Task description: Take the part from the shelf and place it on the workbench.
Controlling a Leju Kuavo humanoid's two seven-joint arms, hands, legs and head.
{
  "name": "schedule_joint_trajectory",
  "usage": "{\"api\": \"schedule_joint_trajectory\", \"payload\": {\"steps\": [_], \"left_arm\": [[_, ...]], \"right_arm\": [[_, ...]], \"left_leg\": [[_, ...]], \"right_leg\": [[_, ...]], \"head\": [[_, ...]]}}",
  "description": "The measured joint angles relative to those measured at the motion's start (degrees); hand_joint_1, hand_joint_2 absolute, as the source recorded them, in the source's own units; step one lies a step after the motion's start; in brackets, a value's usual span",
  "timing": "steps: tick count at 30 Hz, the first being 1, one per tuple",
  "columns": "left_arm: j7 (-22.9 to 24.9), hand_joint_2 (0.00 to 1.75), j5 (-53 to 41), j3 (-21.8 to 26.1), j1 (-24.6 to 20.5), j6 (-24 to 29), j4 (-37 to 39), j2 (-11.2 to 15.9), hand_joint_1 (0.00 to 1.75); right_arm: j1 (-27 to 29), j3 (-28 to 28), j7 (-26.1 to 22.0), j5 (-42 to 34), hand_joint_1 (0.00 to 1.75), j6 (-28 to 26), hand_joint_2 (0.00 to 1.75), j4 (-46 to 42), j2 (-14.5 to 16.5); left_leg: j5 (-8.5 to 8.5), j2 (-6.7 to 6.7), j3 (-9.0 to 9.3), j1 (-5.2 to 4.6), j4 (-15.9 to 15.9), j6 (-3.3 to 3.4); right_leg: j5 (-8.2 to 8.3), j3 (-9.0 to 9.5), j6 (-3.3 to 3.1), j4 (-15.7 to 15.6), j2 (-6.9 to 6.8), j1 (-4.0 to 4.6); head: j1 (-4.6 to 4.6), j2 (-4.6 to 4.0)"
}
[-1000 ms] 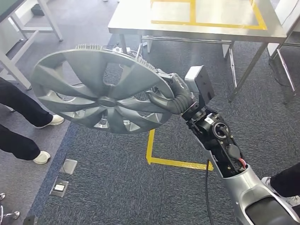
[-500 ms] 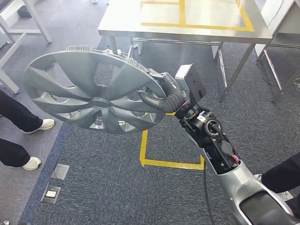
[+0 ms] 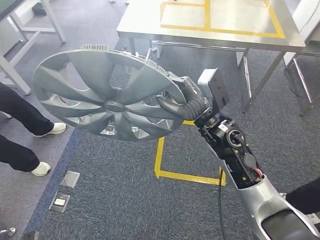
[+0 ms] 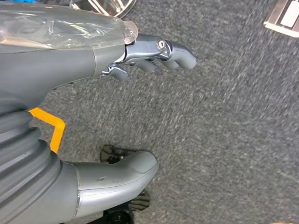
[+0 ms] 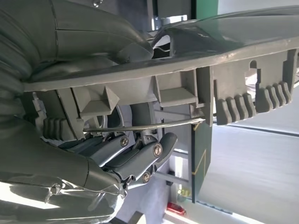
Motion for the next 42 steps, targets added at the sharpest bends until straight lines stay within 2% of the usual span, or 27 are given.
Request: {"api": "schedule_joint_trajectory", "payload": {"steps": [2,10,24,29,31,33,35,36,37,38,39,40,41,42], "left_arm": [[0.2,1.75,0.0,0.0,0.0,-0.1,0.0,0.0,0.00],[0.4,1.75,0.0,0.0,0.0,-0.5,0.0,0.1,0.00],[1.0,1.75,-0.2,0.0,0.0,-1.0,0.0,0.1,0.00],[1.1,1.75,-0.2,0.0,0.0,-1.1,0.0,0.3,0.00],[1.1,1.75,-0.2,0.0,0.0,-1.1,0.0,0.3,0.00],[1.1,1.75,-0.2,0.0,0.0,-1.1,0.0,0.3,0.00],[1.1,1.75,-0.2,0.0,0.0,-1.1,0.0,0.3,0.00],[1.1,1.75,-0.2,0.0,0.0,-1.2,0.0,0.2,0.00],[1.1,1.75,-0.2,0.0,0.0,-1.2,0.0,0.2,0.00],[1.1,1.75,-0.2,0.0,0.0,-1.1,0.0,0.1,0.00],[1.1,1.75,-0.2,0.0,0.0,-1.1,0.0,0.1,0.00],[1.1,1.75,-0.2,0.0,0.1,-1.1,0.0,0.1,0.00],[1.1,1.75,-0.2,0.0,0.1,-1.1,0.0,0.1,0.00],[1.2,1.75,-0.2,0.0,0.1,-1.0,0.0,0.1,0.00]], "right_arm": [[0.1,0.0,0.0,0.0,1.75,0.0,1.75,0.0,0.0],[0.1,0.0,0.1,0.0,1.75,0.0,1.75,0.0,0.0],[0.2,-0.2,0.4,0.1,1.75,-0.3,1.75,0.0,0.0],[0.5,-0.3,0.5,0.1,1.75,-0.4,1.75,-0.1,0.0],[0.5,-0.4,0.5,0.1,1.75,-0.4,1.75,-0.4,0.0],[0.6,-0.5,0.5,0.1,1.75,-0.5,1.75,-0.6,0.0],[0.7,-0.6,0.5,0.1,1.75,-0.5,1.75,-0.6,0.0],[0.8,-0.6,0.5,0.1,1.75,-0.5,1.75,-0.6,0.0],[1.0,-0.7,0.5,0.1,1.75,-0.5,1.75,-0.6,0.0],[1.1,-0.8,0.5,0.1,1.75,-0.5,1.75,-0.6,0.0],[1.3,-0.8,0.5,0.1,1.75,-0.5,1.75,-0.6,0.0],[1.4,-0.9,0.5,0.1,1.75,-0.5,1.75,-0.6,0.0],[1.4,-1.0,0.5,0.0,1.75,-0.5,1.75,-0.6,0.0],[1.4,-1.1,0.5,0.0,1.75,-0.5,1.75,-0.7,0.0]], "left_leg": [[0.01,0.07,-0.03,0.01,0.0,0.15],[0.28,0.07,0.28,0.16,-0.6,-0.42],[0.25,0.05,0.27,0.02,-0.6,-0.57],[-0.11,0.02,0.19,-0.29,-0.3,0.12],[0.15,0.11,0.71,0.03,-1.1,0.40],[0.47,0.28,1.61,0.50,-2.2,0.69],[0.42,0.36,2.11,0.62,-2.5,0.81],[0.31,0.36,2.20,0.67,-2.5,0.80],[0.17,0.35,2.33,0.75,-2.5,0.71],[0.00,0.31,2.49,0.89,-2.4,0.53],[-0.24,0.26,2.69,1.10,-2.3,0.24],[-0.59,0.20,2.91,1.29,-2.0,-0.14],[-0.92,0.14,2.97,1.33,-1.7,-0.55],[-1.19,0.10,2.85,1.30,-1.4,-0.97]], "right_leg": [[0.02,0.02,0.04,-0.1,0.11,0.03],[-0.02,0.04,-0.36,-0.1,0.12,0.18],[-0.06,0.08,-0.46,-0.2,0.09,0.03],[0.02,0.29,0.04,-0.5,0.06,-0.29],[-0.14,0.37,0.32,-0.6,0.04,-0.17],[-1.94,-0.80,0.62,2.2,-0.02,-0.08],[-5.34,-4.35,0.95,9.7,-0.06,-0.28],[-6.55,-6.27,1.12,13.4,-0.07,-0.43],[-6.83,-7.58,1.33,15.7,-0.08,-0.61],[-5.91,-7.76,1.54,15.5,-0.10,-0.80],[-3.89,-6.75,1.76,12.8,-0.15,-1.03],[-1.54,-4.97,2.04,8.5,-0.26,-1.29],[0.13,-3.20,2.30,4.7,-0.36,-1.35],[1.05,-1.79,2.23,1.8,-0.40,-1.39]], "head": [[-0.30,0.00],[-1.35,0.00],[-1.49,0.00],[-1.75,0.00],[-1.77,0.00],[-1.48,0.00],[-1.05,0.00],[-0.91,0.00],[-0.81,0.00],[-0.73,0.00],[-0.59,0.00],[-0.36,0.00],[-0.07,0.00],[0.16,0.00]]}}
